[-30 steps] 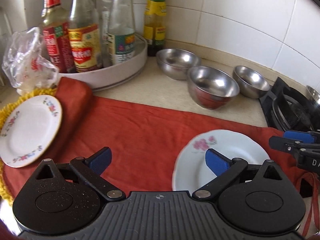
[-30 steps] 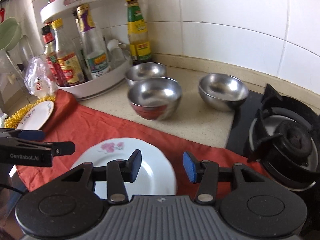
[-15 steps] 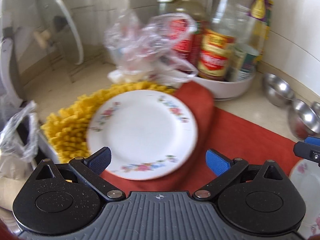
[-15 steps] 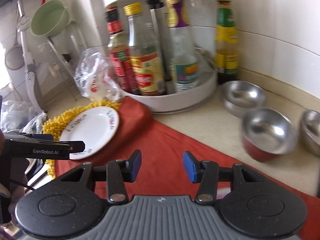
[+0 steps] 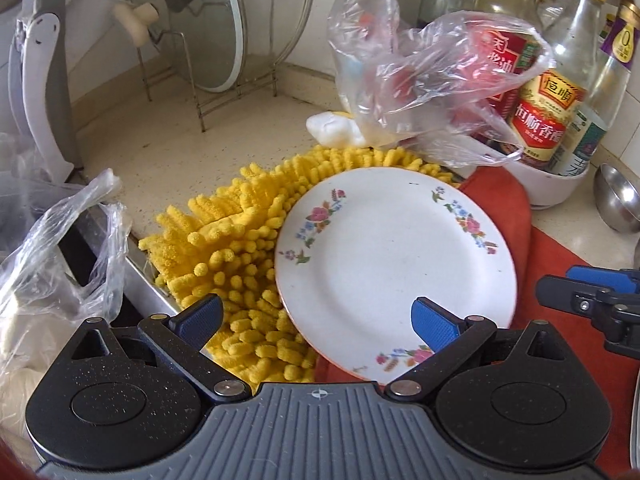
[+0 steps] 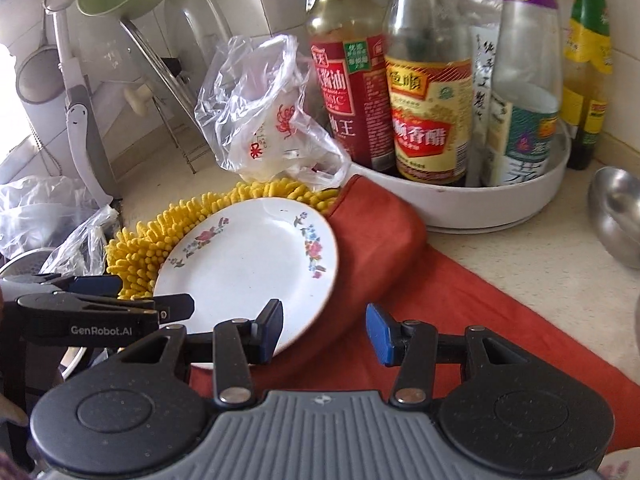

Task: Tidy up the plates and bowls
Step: 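Move the right gripper to the small floral plate on the yellow mat, then grasp the rim of the small floral plate with the right gripper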

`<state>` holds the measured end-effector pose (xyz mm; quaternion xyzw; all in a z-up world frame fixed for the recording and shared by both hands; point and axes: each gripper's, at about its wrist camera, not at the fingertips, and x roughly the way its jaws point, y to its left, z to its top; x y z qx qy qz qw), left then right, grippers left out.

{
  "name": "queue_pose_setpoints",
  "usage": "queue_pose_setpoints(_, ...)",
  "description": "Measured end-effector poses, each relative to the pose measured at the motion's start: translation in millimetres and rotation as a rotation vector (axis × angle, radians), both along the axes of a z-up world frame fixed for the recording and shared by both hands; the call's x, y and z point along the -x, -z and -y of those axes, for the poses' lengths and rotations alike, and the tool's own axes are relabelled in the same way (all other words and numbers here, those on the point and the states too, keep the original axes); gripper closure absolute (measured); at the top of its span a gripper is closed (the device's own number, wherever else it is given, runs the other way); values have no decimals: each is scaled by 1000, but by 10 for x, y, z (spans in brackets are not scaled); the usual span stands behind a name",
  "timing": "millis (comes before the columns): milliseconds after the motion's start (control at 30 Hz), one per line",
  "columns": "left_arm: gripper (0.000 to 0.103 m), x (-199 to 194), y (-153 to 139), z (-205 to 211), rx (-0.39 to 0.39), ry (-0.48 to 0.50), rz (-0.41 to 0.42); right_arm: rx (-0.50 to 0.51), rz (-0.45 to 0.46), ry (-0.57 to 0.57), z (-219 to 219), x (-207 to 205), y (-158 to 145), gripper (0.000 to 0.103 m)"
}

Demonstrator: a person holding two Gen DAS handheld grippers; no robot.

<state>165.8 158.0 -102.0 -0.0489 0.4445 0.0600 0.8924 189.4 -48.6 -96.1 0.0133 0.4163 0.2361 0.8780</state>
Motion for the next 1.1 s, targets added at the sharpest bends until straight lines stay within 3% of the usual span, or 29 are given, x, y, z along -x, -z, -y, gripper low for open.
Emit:
queue_pose_setpoints(400, 3, -260, 152, -112, 79, 77, -40, -5, -70, -1, -280, -266, 196, 58)
queue_pose_setpoints(633, 6, -360, 209, -67, 75, 90, -59, -15, -107, 0, -314, -382, 282, 59)
queue_pose_setpoints(700, 11, -360, 190, -48, 84, 103, -55, -13, -104, -7, -316, -378, 270, 61)
queue_pose_setpoints(933, 11, -252, 145, 28, 114, 141, -75, 54, -59, -51, -332, -213, 129, 63)
queue_pose_setpoints(1100, 9, -329, 201, 43, 96, 168, -74, 126, -79, -38, -427, -278, 205, 68)
